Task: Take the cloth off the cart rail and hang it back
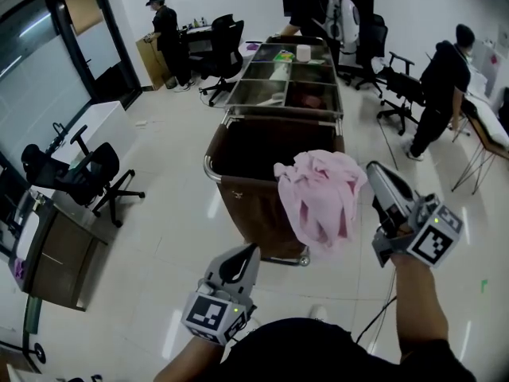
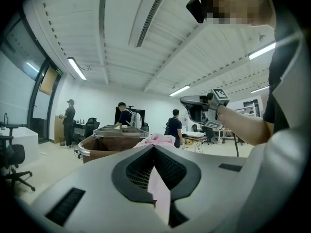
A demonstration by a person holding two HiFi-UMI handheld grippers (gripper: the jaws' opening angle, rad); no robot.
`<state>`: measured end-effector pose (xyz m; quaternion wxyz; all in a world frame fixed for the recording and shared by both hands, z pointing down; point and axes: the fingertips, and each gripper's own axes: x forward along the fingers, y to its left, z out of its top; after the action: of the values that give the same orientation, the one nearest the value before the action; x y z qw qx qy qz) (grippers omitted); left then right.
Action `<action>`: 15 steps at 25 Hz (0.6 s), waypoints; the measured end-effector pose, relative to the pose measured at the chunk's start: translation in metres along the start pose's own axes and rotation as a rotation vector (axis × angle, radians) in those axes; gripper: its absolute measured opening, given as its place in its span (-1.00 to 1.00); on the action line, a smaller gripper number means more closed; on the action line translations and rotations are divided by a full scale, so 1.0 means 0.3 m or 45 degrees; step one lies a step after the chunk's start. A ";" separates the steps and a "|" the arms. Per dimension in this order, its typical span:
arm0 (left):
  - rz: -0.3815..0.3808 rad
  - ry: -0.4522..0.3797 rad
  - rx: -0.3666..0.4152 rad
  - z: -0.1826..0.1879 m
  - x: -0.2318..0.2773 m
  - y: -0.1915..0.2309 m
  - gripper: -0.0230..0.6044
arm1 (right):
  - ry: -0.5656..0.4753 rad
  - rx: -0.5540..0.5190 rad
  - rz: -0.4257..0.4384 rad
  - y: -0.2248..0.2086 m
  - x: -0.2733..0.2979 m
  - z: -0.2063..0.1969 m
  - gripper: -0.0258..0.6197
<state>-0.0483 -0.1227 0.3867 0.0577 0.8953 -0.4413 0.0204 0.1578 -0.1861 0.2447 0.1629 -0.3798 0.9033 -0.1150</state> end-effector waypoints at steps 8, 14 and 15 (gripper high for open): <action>-0.064 -0.021 0.014 0.027 0.002 -0.054 -0.93 | 0.057 -0.078 -0.108 0.095 -0.259 -0.145 -0.90; -0.079 -0.039 0.004 0.031 0.015 -0.062 -0.93 | 0.168 -0.134 -0.194 0.069 -0.327 -0.277 -0.90; -0.082 -0.037 0.002 0.030 0.016 -0.063 -0.93 | 0.187 -0.132 -0.204 0.064 -0.332 -0.302 -0.90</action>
<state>-0.0305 -0.1163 0.3766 0.0511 0.9093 -0.4129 0.0059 0.1763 -0.0931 0.3424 0.0667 -0.4491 0.8844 -0.1083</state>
